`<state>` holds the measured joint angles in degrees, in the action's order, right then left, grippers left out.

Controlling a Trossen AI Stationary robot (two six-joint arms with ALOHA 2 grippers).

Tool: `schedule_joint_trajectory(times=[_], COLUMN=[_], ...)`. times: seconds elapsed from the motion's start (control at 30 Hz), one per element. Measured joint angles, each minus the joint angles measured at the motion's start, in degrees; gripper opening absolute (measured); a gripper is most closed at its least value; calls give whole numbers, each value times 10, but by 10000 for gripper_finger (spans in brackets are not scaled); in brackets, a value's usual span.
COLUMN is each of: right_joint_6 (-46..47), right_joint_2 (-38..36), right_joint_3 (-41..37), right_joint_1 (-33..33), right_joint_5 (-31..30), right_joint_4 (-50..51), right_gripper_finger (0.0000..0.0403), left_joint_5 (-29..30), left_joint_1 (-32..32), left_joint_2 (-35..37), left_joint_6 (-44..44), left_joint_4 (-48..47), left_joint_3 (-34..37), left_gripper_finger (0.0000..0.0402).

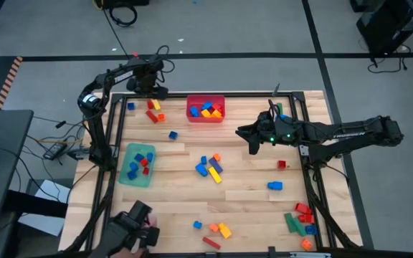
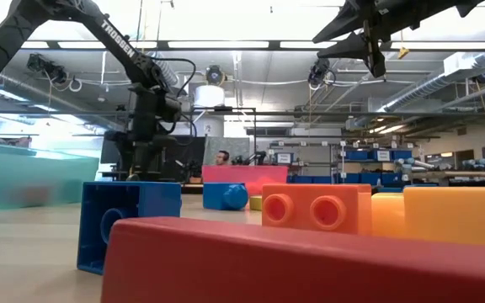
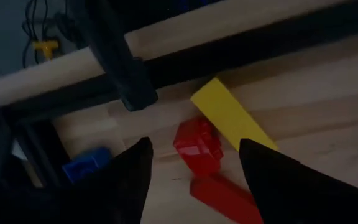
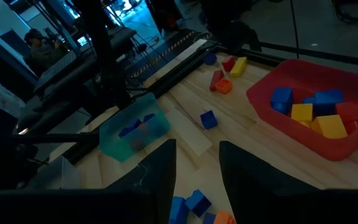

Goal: Sort blocks by size
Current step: Put the red 4 studded building block into the teal bin

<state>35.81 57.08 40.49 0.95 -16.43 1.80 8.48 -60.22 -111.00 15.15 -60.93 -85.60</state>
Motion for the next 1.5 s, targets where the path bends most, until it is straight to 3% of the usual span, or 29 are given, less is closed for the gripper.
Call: schedule_joint_trajectory(times=[0.3, 0.7, 1.07, 1.5], right_joint_6=[0, -4, -15, -15], right_joint_2=[0, 0, 0, 0], right_joint_3=[0, 0, 0, 0], right_joint_1=[0, 0, 0, 0], right_joint_5=[0, 0, 2, 11], right_joint_4=[0, 0, 0, 0], right_gripper_finger=[136, 136, 136, 136], left_joint_5=[-28, -39, -45, -49], left_joint_1=[-21, -24, -26, -26], left_joint_2=[-15, -31, -31, -41], left_joint_6=[85, 109, 108, 106], left_joint_4=[-1, -2, -13, -5], left_joint_3=[0, 1, 9, 16], left_gripper_finger=[232, 224, 180, 177])
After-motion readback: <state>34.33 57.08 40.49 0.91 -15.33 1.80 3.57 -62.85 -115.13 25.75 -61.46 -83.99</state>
